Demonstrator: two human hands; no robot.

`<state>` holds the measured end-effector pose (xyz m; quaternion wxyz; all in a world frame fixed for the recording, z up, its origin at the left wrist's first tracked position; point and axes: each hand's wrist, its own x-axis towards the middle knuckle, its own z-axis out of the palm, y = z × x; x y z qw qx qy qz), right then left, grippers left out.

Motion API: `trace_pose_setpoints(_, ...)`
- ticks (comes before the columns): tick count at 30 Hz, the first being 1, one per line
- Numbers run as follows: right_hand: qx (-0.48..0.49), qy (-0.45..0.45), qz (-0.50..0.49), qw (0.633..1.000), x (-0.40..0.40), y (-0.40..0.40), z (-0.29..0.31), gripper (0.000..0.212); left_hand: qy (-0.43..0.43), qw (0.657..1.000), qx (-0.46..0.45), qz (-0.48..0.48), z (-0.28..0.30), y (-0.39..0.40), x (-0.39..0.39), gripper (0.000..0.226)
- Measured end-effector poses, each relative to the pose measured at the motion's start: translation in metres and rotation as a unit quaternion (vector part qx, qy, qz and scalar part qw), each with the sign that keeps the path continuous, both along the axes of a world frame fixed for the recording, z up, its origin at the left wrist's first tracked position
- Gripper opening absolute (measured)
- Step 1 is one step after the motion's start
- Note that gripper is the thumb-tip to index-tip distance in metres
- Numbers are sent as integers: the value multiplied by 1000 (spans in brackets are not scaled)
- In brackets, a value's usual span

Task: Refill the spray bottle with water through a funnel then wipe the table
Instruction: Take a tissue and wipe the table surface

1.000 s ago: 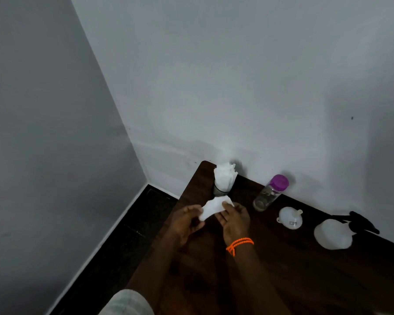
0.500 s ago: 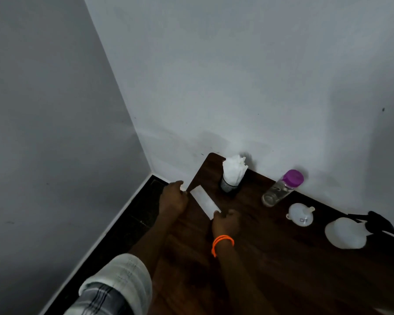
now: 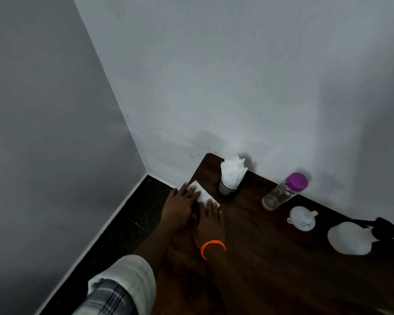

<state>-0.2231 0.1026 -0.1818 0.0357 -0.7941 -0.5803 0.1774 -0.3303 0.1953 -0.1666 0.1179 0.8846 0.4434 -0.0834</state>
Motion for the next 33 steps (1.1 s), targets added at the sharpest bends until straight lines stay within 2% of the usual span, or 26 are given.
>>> trace_pose_setpoints(3,-13,11,7,1000,8,16,-1,62,8,1000,0,13,1,13,7,80)
trace_pose_setpoints(7,-8,25,8,1000,17,29,1,89,8,999,-12,36,1,22,16,78)
trace_pose_setpoints(10,-20,22,8,1000,21,31,3,93,0,998,-12,54,2,19,22,76)
trace_pose_setpoints(15,-21,25,11,999,22,19,1,63,3,998,-10,58,5,8,14,72)
trace_pose_setpoints(19,-14,44,28,999,12,-1,-1,82,-10,997,-22,77,7,-17,-3,70)
trace_pose_setpoints(25,-19,9,48,999,-20,-41,-7,55,-29,992,-41,111,7,-63,-40,70)
trace_pose_setpoints(33,-38,15,109,993,-72,-110,1,54,-22,984,-64,162,9,-139,-98,76)
